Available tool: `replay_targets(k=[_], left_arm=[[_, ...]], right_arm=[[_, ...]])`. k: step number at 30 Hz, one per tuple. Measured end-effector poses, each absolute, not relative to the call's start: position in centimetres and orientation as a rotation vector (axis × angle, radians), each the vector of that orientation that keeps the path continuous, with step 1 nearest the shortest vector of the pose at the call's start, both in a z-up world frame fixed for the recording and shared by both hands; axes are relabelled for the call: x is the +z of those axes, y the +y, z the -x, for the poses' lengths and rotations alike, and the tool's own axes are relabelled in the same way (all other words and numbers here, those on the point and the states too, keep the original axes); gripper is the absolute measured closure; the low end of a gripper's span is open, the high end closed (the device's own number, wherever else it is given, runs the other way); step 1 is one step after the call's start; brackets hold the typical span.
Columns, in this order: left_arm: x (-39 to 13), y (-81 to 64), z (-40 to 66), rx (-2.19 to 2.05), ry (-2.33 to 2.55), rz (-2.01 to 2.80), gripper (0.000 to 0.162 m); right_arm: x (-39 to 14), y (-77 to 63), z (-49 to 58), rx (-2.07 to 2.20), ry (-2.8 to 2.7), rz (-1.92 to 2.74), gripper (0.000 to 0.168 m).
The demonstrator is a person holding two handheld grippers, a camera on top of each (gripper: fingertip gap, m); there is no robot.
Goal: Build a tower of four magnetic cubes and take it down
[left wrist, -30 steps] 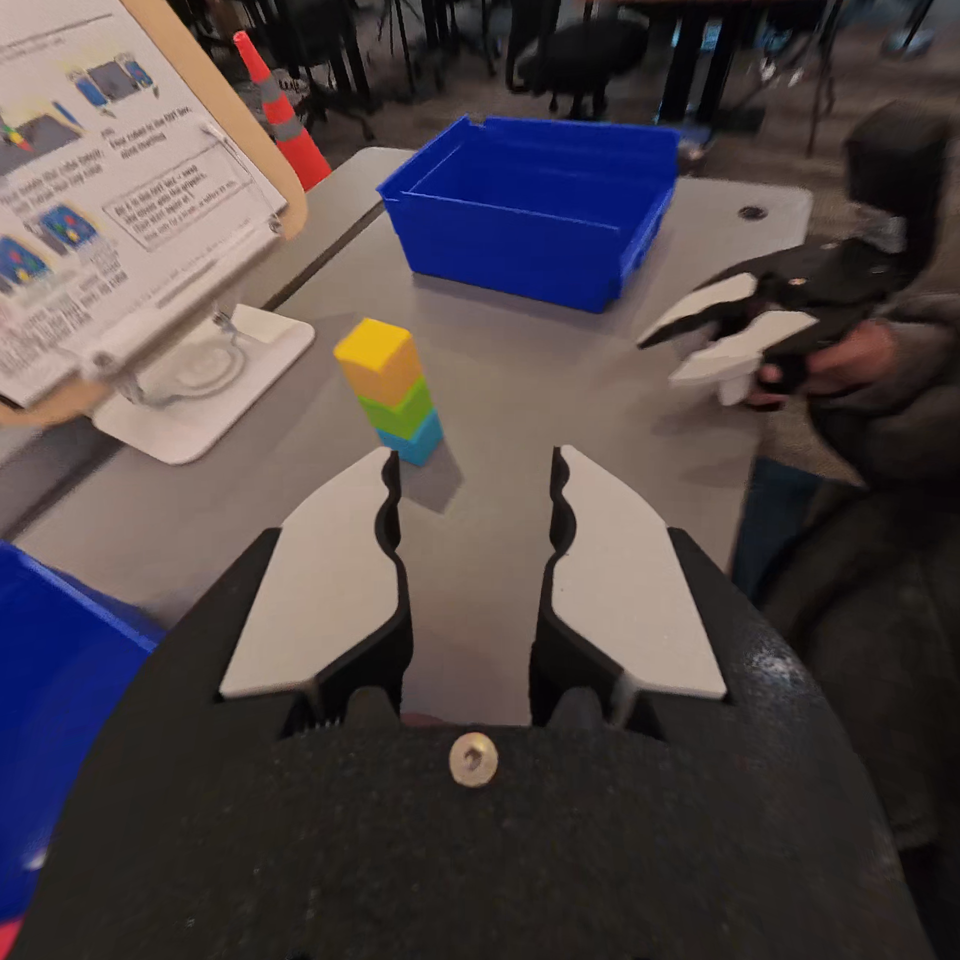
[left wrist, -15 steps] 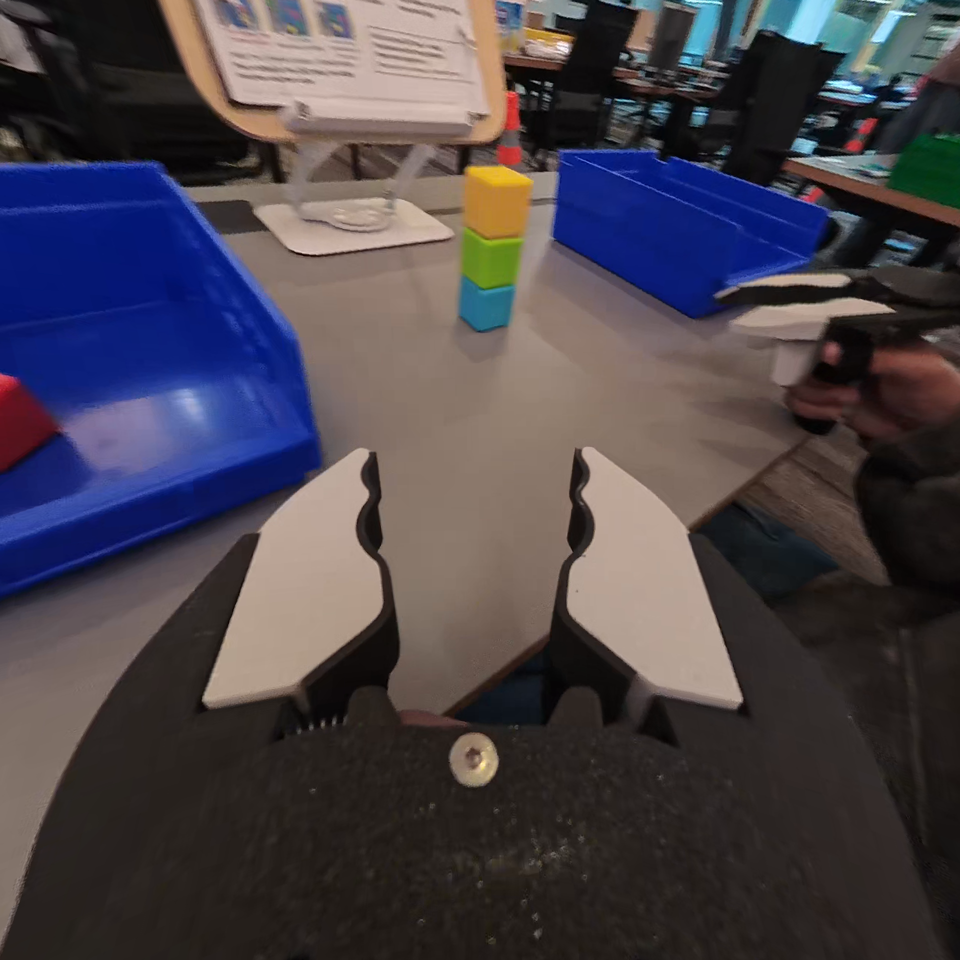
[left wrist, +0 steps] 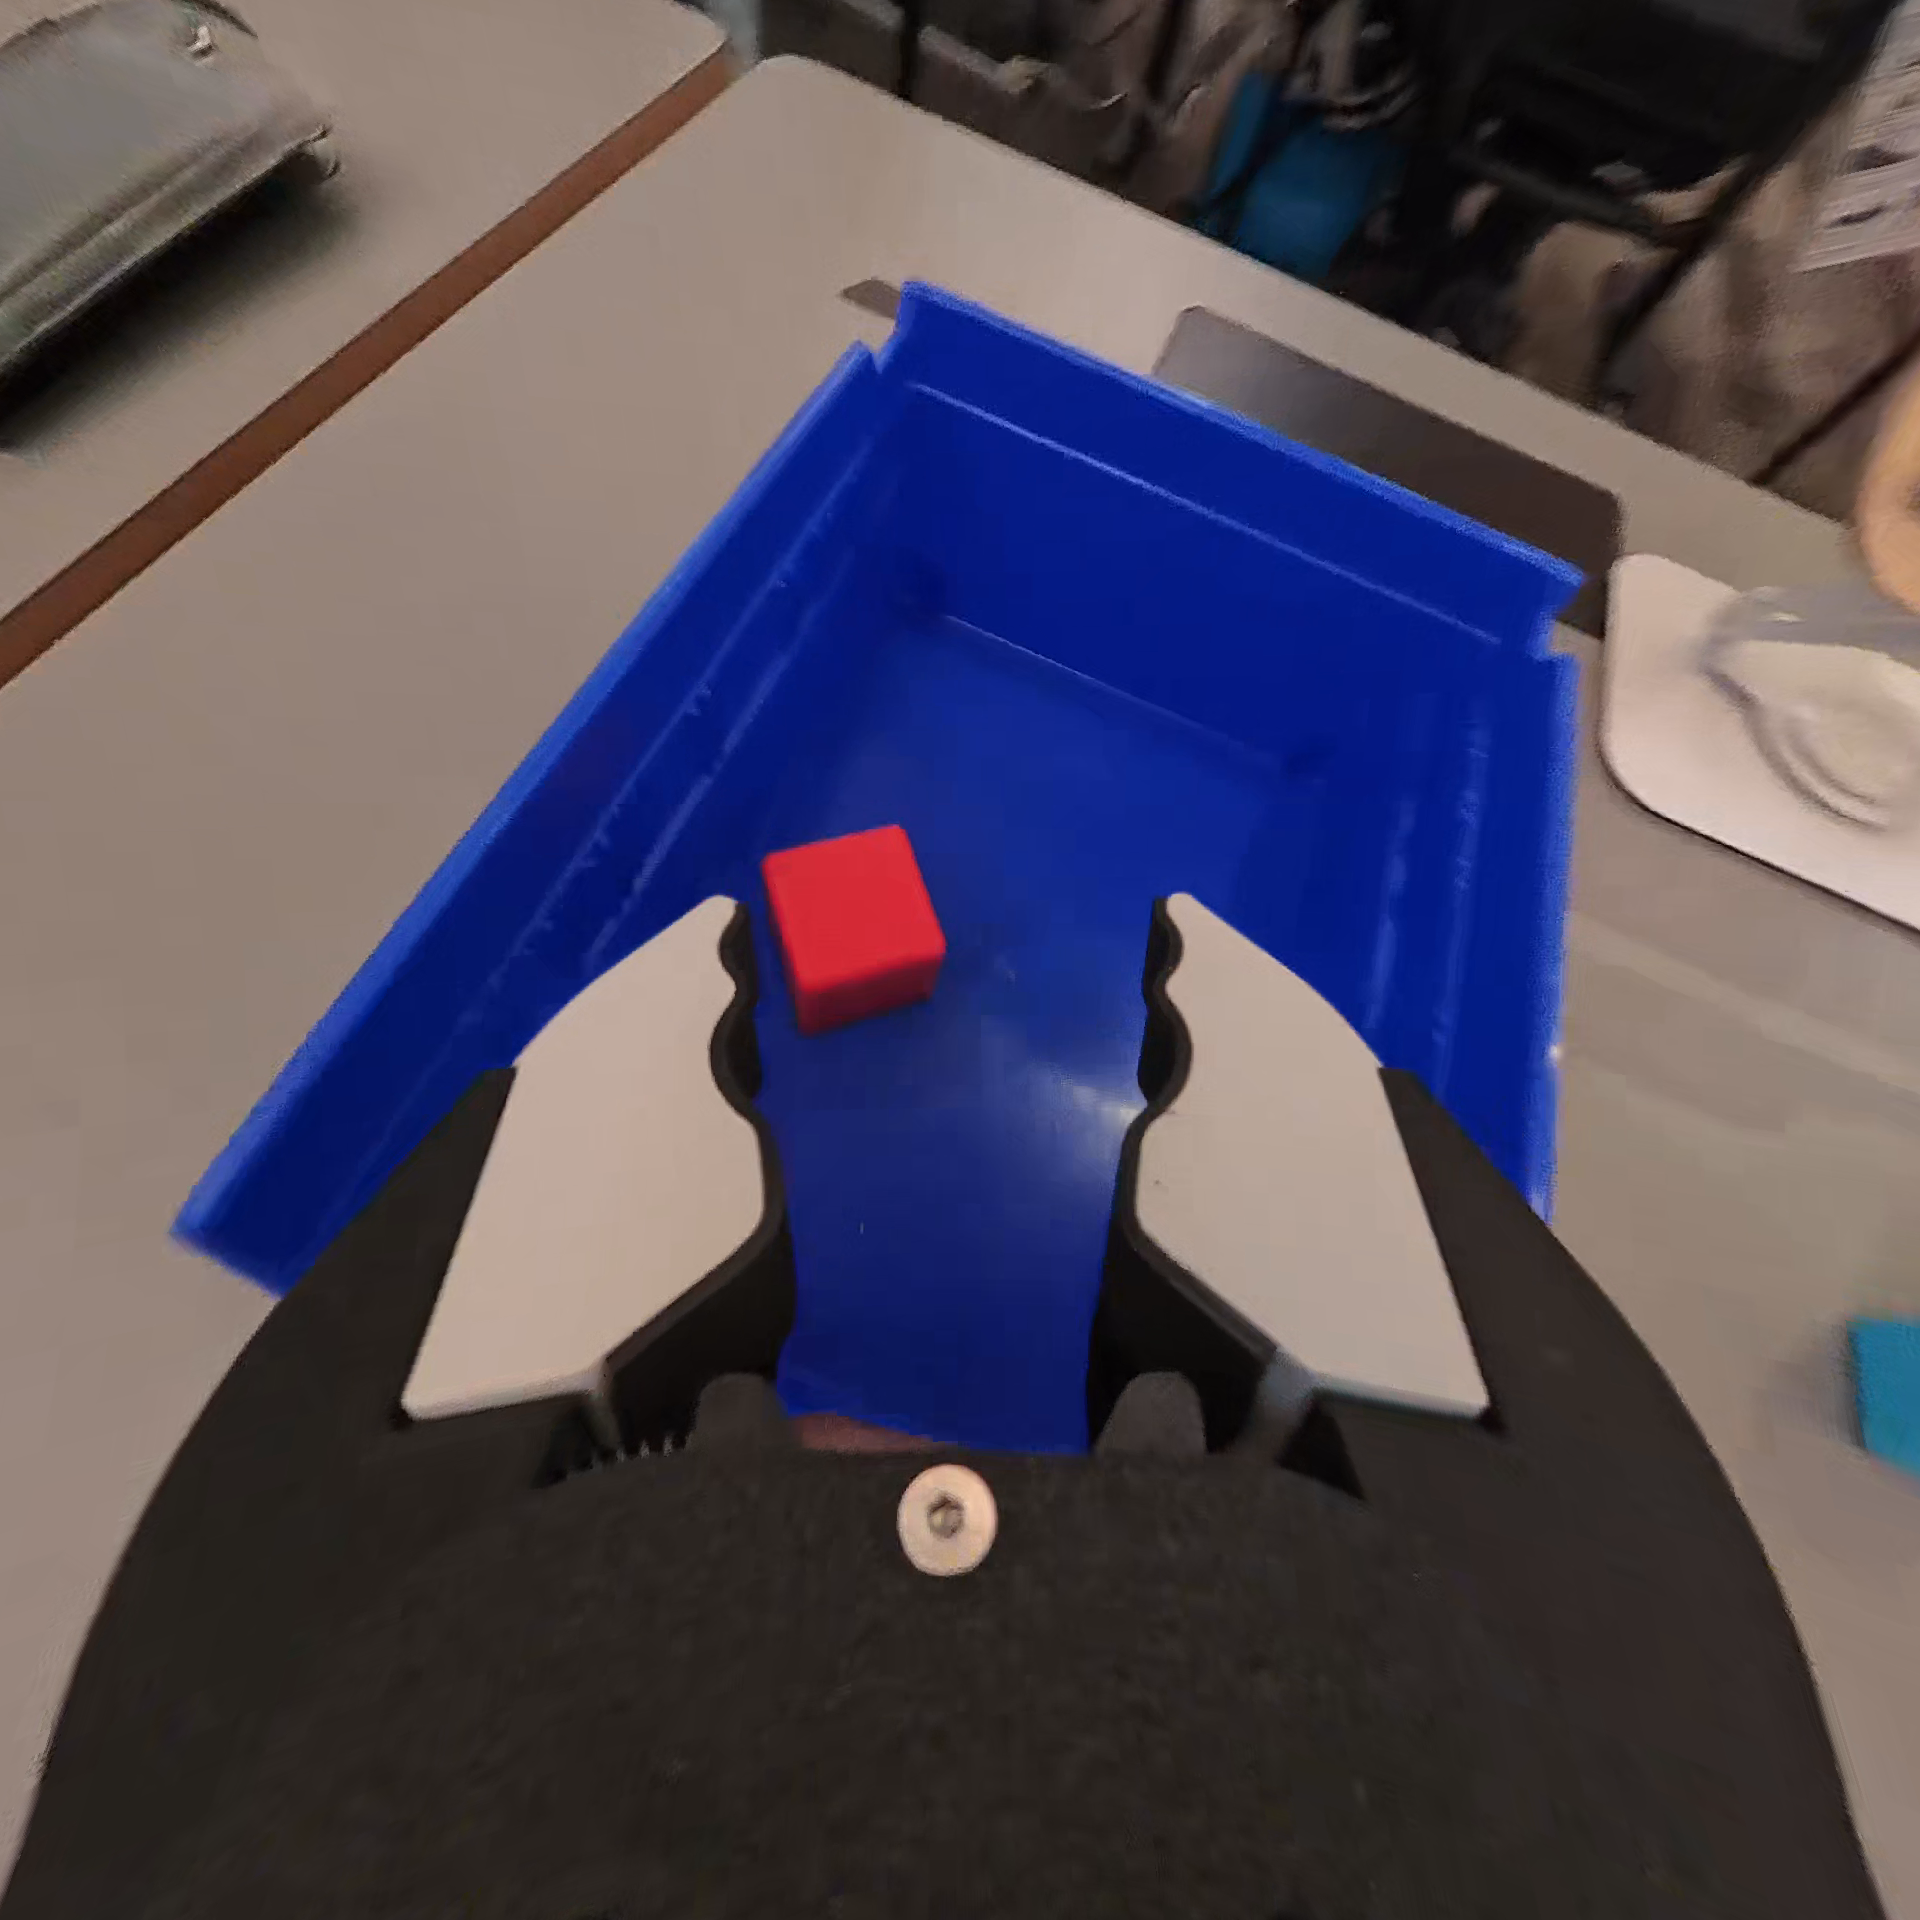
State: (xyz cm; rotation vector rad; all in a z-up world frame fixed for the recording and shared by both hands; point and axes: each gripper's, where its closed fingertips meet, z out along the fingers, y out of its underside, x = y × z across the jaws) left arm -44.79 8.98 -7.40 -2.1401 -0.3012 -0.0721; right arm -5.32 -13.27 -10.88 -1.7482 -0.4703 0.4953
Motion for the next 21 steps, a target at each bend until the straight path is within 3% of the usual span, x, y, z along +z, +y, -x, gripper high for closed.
replay_targets(k=[4,11,21], left_arm=[[-10.5,12.5,44.8,0.048,-0.388,2.282,0.084],[-14.4,12.8,47.3,0.393,-0.549,2.444,0.087],[-17.0,13.0,48.1,0.187,-0.658,2.562,0.093]], right_arm=[[-10.5,-13.6,5.1,0.511,-0.458,1.717,0.124],[-10.6,-13.9,5.3,0.506,-0.471,1.722,0.124],[-10.7,-13.8,5.3,0.520,-0.465,1.732,0.124]])
